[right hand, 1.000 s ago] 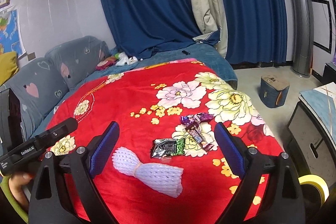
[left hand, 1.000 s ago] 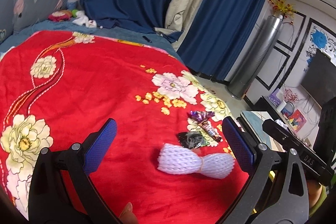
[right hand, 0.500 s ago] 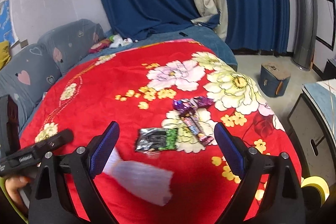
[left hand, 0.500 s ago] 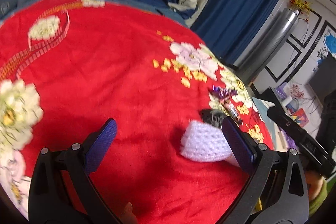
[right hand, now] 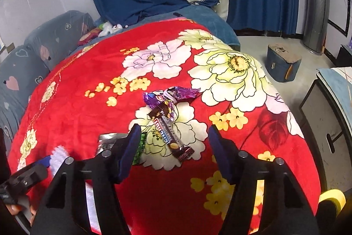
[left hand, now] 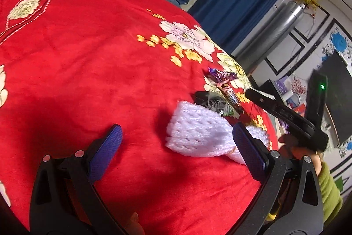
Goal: Collect trash
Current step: 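Grasp the brown candy bar with the right tool while the left tool grasps the white foam net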
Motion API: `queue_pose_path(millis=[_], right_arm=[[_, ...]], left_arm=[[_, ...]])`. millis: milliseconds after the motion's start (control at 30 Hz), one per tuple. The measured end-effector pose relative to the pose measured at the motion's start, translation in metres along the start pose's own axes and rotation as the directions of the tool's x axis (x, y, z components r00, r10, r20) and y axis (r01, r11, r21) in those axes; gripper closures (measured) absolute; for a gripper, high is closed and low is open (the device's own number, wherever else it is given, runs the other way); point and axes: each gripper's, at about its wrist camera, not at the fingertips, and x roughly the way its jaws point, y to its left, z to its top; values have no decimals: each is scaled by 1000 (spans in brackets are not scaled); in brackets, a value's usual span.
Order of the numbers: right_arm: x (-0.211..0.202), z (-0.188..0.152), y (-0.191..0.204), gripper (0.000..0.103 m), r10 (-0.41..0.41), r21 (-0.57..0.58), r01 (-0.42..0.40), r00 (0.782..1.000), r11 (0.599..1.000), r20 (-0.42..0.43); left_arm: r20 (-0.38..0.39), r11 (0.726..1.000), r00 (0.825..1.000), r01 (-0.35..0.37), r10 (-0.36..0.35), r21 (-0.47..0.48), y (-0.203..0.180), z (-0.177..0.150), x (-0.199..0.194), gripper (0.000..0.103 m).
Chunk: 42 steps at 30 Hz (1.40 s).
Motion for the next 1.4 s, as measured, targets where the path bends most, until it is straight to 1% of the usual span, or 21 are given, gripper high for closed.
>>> queue_pose_path(millis=[133,200,267,333,400,467,500,633,733,800,833,933,1100,1133,1200,1267,1400], right_arm=[[12,2,-3,47,18,5,-18,999,1000,-28],[18,2,-2,48,13,-5,-13,999,1000,-37],[25,2,-1,51,12,-14,-13,999,1000,-49],[35,0,-3,60,12,-11,-13,997,1000,-75],[42,-4,-4,66,23,-4,-23,995,1000,-97],[44,-7,-5,68,22,-5,-23,996,1000,-87],[44,-7,-5,72,17,-9,-17,996,1000,-85],[42,-10,-2,75,1,-40,-4,997,999,-81],[39,-14,-3,78,5,-40,-8,997,999,-74],[36,-18,-6,80,16,-23,-17,998,1000,-67],[35,-19,-6,81,18,-17,-19,998,1000,-65],[29,-26,-10,83,23,4,-23,998,1000,-50],[17,-39,-12,86,22,31,-21,999,999,-27],[15,-41,-11,86,18,32,-18,1000,999,-21],[12,-46,-9,87,10,30,-10,1000,999,-13],[8,-49,-7,87,2,31,-2,1000,1000,-7],[2,-56,-4,88,4,31,-4,1000,1000,-4]], left_arm=[[-8,999,1000,22,-21,24,-6,-3,5,11],[-12,999,1000,24,-24,39,-9,-5,8,15],[-21,998,1000,23,-22,50,-12,-7,11,17],[-25,998,1000,19,-18,53,-12,-8,13,18],[-27,998,1000,17,-15,52,-11,-8,14,19],[-28,998,1000,13,-11,55,-11,-9,15,20],[-28,998,1000,10,-8,57,-11,-9,14,20],[-27,998,1000,0,2,68,-12,-11,14,21],[-28,998,1000,0,2,67,-11,-11,15,30],[-33,997,999,8,-5,72,-12,-11,16,43],[-36,997,999,8,-5,78,-13,-11,16,43],[-35,996,999,7,-4,88,-14,-11,16,51],[-31,996,999,-8,11,85,-11,-10,13,72],[-32,996,999,-8,11,85,-10,-10,13,73],[-26,996,1000,-14,17,92,-11,-10,11,80],[-22,995,1000,-16,18,95,-11,-10,9,83],[-22,996,1000,-7,9,89,-9,-9,5,86]])
